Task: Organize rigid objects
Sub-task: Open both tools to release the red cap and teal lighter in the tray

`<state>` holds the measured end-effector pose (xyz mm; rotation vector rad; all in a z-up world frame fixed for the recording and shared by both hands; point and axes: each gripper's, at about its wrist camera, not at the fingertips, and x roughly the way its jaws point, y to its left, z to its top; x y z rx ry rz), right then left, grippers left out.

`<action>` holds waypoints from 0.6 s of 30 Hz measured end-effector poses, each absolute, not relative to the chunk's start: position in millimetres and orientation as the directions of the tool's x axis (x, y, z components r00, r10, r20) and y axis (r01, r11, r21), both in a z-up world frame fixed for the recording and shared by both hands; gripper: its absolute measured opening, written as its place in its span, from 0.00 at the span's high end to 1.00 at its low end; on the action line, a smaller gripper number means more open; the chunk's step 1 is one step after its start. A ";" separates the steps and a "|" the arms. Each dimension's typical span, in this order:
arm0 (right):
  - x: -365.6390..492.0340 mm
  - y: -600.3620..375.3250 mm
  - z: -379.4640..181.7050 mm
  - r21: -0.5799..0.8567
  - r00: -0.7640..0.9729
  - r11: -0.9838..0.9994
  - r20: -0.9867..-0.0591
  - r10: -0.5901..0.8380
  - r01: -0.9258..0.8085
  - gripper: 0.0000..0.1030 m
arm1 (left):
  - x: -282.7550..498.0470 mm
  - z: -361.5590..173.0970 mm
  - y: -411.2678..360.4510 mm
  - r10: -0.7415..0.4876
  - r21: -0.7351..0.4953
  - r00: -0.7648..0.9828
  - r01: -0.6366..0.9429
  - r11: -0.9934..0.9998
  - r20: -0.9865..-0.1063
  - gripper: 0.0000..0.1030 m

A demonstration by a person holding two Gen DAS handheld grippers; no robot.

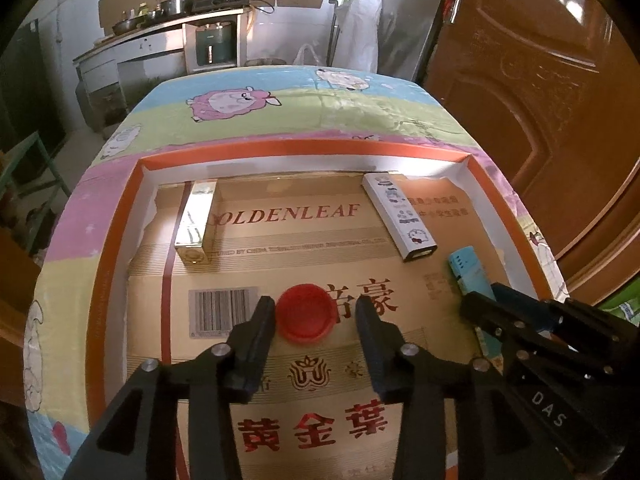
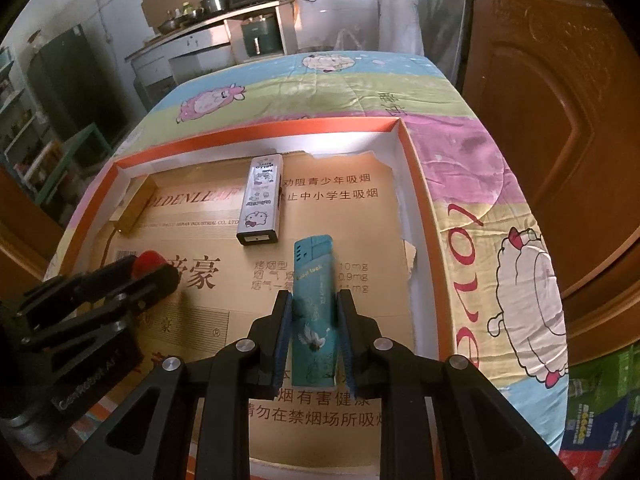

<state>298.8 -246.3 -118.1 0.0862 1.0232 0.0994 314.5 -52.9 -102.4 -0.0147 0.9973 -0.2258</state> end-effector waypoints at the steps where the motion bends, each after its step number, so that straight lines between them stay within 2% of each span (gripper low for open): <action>1: 298.8 -246.6 -118.3 0.119 0.517 0.992 -0.847 0.123 -0.042 0.77 | 314.2 -102.1 -53.2 -0.201 -0.119 0.522 0.186 0.975 -0.829 0.55; 6: 296.5 -248.0 -116.8 0.128 0.527 0.991 -0.840 0.130 -0.041 0.77 | 311.2 -96.6 -50.2 -0.225 -0.145 0.530 0.189 0.971 -0.818 0.49; 18: 285.8 -245.7 -101.0 0.119 0.559 0.992 -0.819 0.126 -0.050 0.77 | 297.1 -75.3 -41.8 -0.240 -0.160 0.567 0.187 0.969 -0.788 0.49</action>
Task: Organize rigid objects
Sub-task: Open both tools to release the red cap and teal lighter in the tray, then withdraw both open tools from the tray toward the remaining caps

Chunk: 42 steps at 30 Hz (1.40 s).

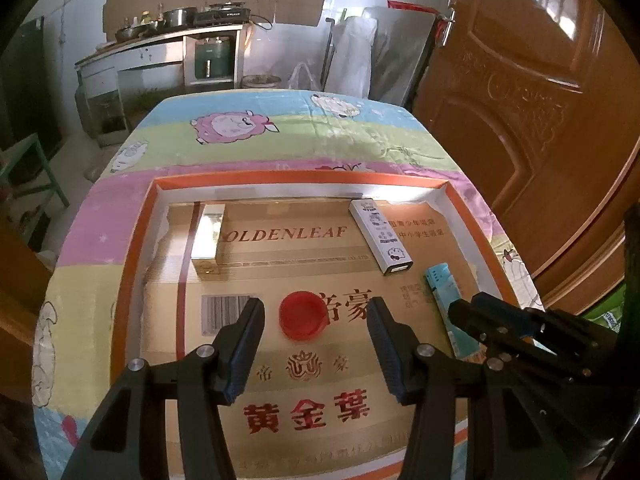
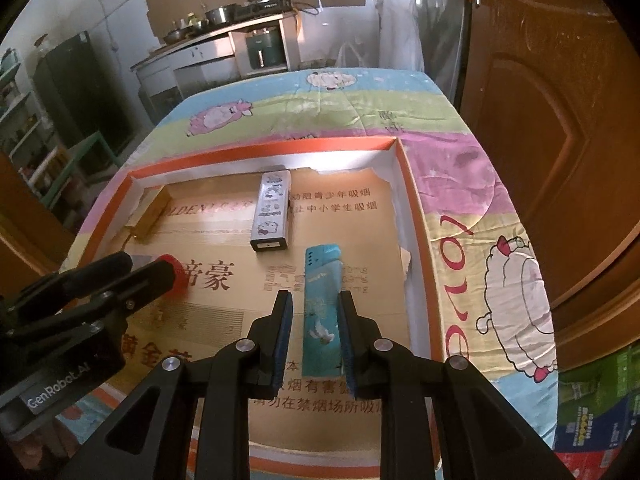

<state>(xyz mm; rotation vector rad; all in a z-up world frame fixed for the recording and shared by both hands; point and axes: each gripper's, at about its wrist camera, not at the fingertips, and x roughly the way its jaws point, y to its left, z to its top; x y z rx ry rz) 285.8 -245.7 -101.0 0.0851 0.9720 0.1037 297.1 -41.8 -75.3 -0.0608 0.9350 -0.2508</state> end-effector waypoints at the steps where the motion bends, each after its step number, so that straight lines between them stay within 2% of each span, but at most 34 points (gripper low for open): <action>1: 285.6 -246.1 -100.1 0.117 0.560 0.992 -0.819 0.125 -0.050 0.77 | 295.6 -74.2 -40.8 -0.238 -0.160 0.568 0.184 0.970 -0.788 0.49; 29: 214.7 -233.2 -58.8 0.112 0.618 0.990 -0.773 0.142 -0.087 0.77 | 217.4 -35.5 -3.5 -0.214 -0.128 0.651 0.177 0.976 -0.728 0.49; 42: 167.6 -221.2 -51.4 0.109 0.640 0.986 -0.751 0.163 -0.123 0.77 | 169.5 -33.3 6.0 -0.221 -0.121 0.680 0.193 0.974 -0.699 0.49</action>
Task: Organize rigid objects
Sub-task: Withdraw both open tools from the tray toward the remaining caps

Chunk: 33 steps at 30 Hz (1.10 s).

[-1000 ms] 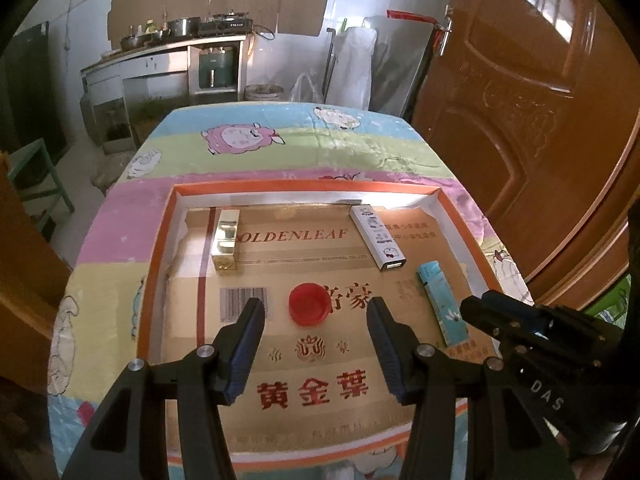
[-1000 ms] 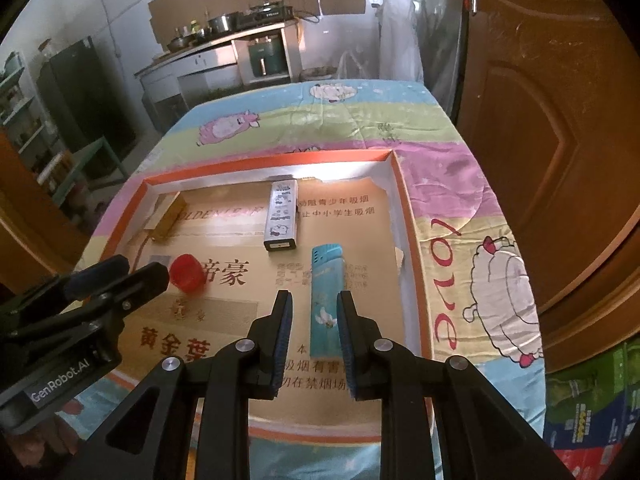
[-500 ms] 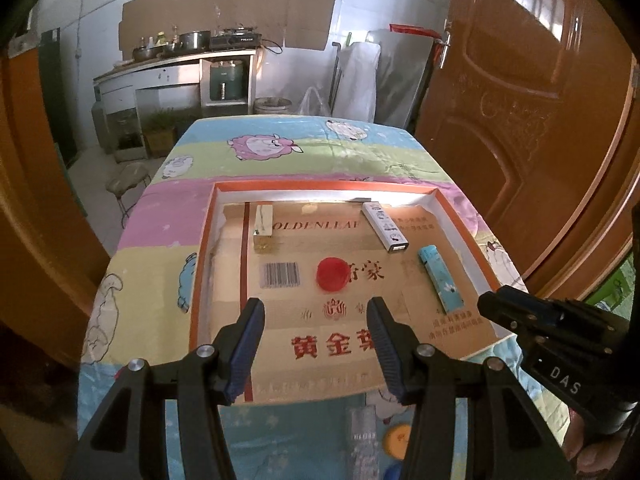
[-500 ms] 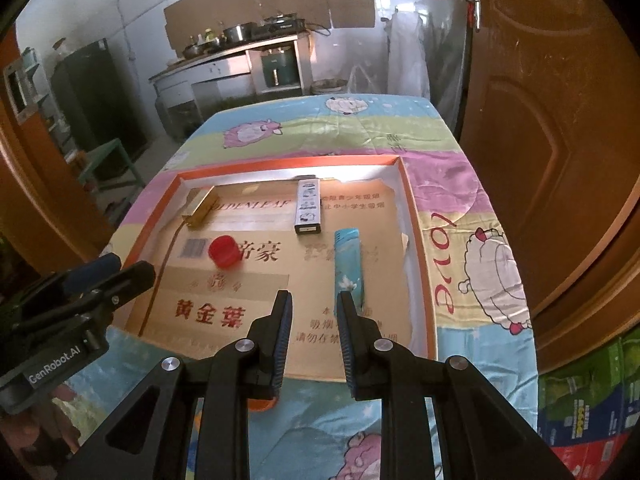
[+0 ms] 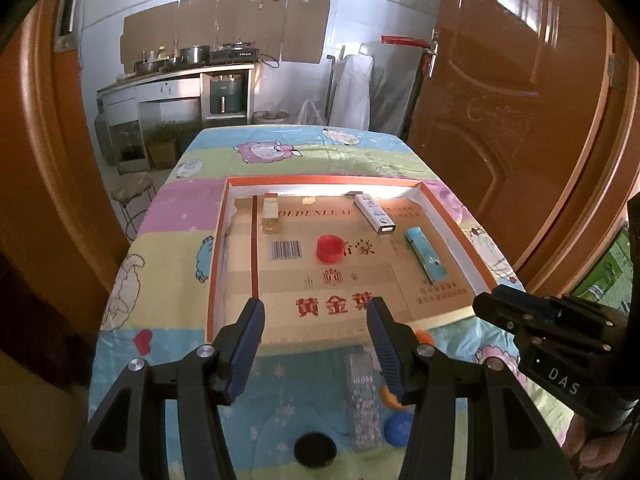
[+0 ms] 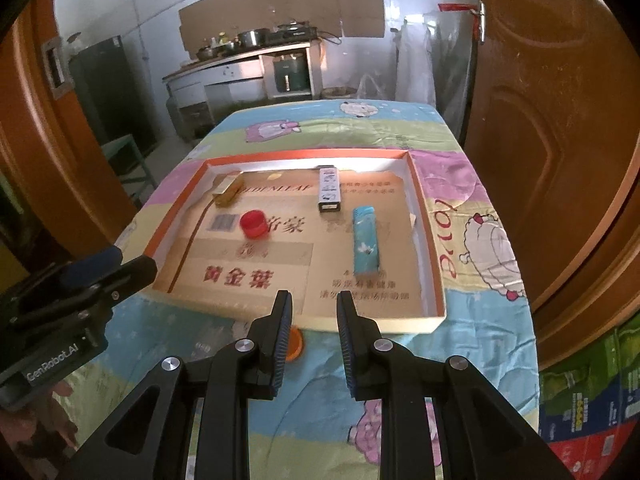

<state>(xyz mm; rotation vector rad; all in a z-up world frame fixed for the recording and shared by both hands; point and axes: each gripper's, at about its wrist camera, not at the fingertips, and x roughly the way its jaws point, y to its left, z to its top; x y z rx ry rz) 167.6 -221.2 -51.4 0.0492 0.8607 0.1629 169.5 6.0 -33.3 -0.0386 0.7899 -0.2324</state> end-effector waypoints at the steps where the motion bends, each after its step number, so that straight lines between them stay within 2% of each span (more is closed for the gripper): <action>1: 162.8 -219.8 -50.8 0.108 0.644 0.986 -0.747 0.166 -0.129 0.77 | 165.5 -33.6 7.0 -0.224 -0.124 0.682 0.193 0.973 -0.696 0.49; 22: 89.9 -195.4 -63.8 0.162 0.642 0.966 -0.723 0.256 -0.203 0.77 | 107.7 -53.0 24.7 -0.211 -0.116 0.698 0.182 0.976 -0.684 0.49; 33: 68.3 -186.5 -79.9 0.157 0.632 0.965 -0.731 0.256 -0.209 0.77 | 90.5 -70.5 30.7 -0.206 -0.106 0.693 0.185 0.977 -0.691 0.49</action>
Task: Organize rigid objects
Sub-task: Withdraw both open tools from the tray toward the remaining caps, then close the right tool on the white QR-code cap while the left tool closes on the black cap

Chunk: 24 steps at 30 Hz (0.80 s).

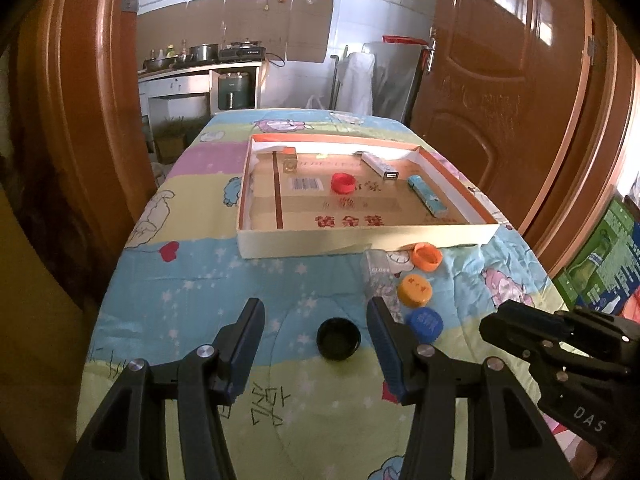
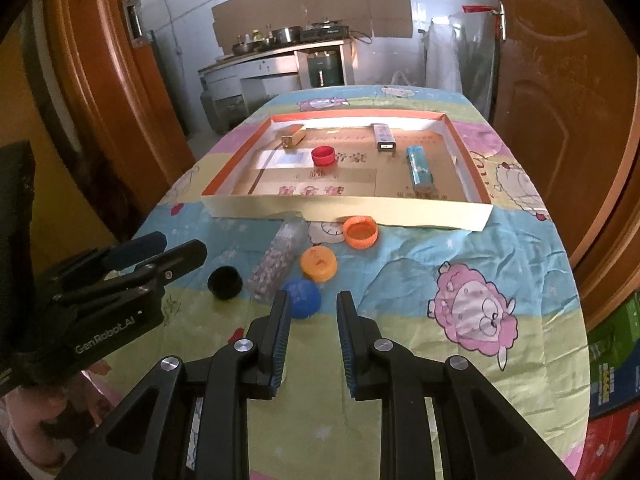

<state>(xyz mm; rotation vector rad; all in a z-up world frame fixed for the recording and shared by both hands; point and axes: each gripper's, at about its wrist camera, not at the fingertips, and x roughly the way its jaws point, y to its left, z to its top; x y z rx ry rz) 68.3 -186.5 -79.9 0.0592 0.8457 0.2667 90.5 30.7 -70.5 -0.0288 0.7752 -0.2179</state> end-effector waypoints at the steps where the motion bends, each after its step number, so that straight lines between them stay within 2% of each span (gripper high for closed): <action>1: 66.0 -185.8 -80.7 0.156 0.635 0.965 -0.729 0.255 -0.209 0.77 | 89.3 -71.7 31.3 -0.206 -0.105 0.694 0.185 0.977 -0.690 0.49; 12: 49.7 -171.9 -96.0 0.156 0.630 0.956 -0.724 0.281 -0.247 0.76 | 76.9 -86.6 34.8 -0.199 -0.086 0.693 0.194 0.977 -0.693 0.49; 13: 48.3 -170.9 -97.1 0.161 0.633 0.954 -0.718 0.290 -0.254 0.74 | 76.7 -87.9 34.8 -0.198 -0.083 0.692 0.196 0.977 -0.694 0.49; 15: 45.5 -168.6 -100.1 0.162 0.640 0.949 -0.707 0.302 -0.269 0.56 | 76.4 -90.8 35.0 -0.202 -0.084 0.690 0.201 0.976 -0.695 0.49; 16: 44.5 -167.3 -101.1 0.162 0.640 0.948 -0.705 0.307 -0.276 0.54 | 76.5 -91.9 34.7 -0.205 -0.085 0.688 0.204 0.975 -0.696 0.49; 24: 44.0 -152.6 -115.9 0.118 0.625 0.942 -0.721 0.299 -0.315 0.54 | 78.1 -100.9 32.8 -0.190 -0.056 0.680 0.215 0.975 -0.708 0.49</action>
